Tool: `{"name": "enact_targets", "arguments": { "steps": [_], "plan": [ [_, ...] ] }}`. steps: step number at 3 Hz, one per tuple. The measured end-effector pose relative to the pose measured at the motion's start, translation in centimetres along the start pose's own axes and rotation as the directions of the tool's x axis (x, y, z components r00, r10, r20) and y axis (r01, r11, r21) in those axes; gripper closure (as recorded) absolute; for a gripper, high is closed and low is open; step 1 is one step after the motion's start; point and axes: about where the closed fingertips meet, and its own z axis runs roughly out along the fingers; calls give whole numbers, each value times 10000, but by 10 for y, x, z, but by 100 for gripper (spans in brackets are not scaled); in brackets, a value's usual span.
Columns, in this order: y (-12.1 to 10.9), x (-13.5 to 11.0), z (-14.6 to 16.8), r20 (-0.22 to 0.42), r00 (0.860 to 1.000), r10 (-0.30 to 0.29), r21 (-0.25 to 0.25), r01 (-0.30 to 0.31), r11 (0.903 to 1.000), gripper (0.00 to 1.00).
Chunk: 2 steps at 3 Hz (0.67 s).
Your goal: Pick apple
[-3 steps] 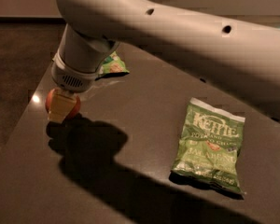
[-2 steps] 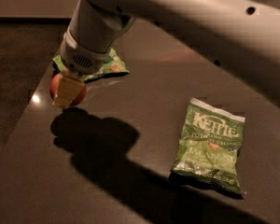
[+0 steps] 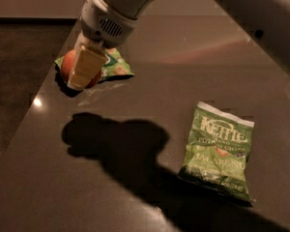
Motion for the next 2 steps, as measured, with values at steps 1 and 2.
{"name": "enact_targets", "arguments": {
  "steps": [1,2],
  "plan": [
    [3,-4,-24,338,9988,-353,-329,364,9988,100],
    [3,-4,-24,339,9988,-354,-329,365,9988,100]
  ]
}}
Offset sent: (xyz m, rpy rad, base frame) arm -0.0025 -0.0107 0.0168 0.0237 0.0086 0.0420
